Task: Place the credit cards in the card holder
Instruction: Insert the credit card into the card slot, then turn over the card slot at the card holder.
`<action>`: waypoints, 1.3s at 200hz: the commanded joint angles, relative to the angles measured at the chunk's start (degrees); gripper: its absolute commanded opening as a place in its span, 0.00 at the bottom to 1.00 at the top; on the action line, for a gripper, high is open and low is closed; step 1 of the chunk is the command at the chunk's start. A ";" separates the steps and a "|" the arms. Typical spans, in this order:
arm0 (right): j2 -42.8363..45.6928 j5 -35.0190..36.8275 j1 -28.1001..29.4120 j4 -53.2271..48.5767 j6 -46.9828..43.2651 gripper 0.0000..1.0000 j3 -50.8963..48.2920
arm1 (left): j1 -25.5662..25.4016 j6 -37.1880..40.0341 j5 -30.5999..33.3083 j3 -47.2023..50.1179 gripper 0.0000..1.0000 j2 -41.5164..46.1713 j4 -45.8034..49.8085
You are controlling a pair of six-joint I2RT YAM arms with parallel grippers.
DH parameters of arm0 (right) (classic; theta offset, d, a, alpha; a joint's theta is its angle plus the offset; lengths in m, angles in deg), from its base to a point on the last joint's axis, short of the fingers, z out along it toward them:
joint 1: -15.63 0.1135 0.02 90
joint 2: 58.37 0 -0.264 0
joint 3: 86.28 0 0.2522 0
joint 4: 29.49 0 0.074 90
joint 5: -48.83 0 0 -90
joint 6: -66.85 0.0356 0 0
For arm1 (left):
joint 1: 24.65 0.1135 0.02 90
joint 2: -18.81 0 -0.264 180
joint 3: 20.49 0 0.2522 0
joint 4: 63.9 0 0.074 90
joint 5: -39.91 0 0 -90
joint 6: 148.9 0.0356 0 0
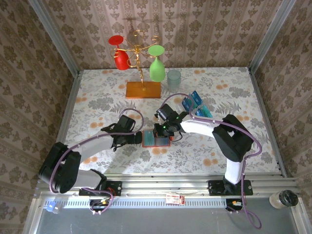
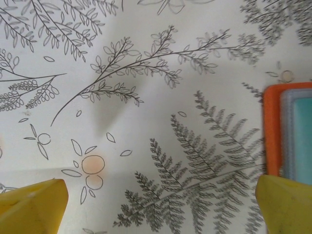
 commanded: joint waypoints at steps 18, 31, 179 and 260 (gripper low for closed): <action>3.83 -0.30 -3.22 -0.95 -1.85 0.03 -3.76 | -2.18 -4.70 2.33 -3.01 1.00 2.80 3.62; 4.68 -0.20 -4.38 -1.29 -2.08 0.03 -4.85 | -3.70 -6.35 2.93 -3.45 1.00 2.91 3.74; 7.45 -1.41 -7.69 -2.99 -2.85 0.08 -6.97 | -10.38 -9.29 2.63 -6.46 1.00 -0.51 -1.51; 1.66 -3.01 -7.62 -5.93 -5.45 0.05 -1.38 | -14.88 -10.48 5.17 -7.04 1.00 -4.88 -3.67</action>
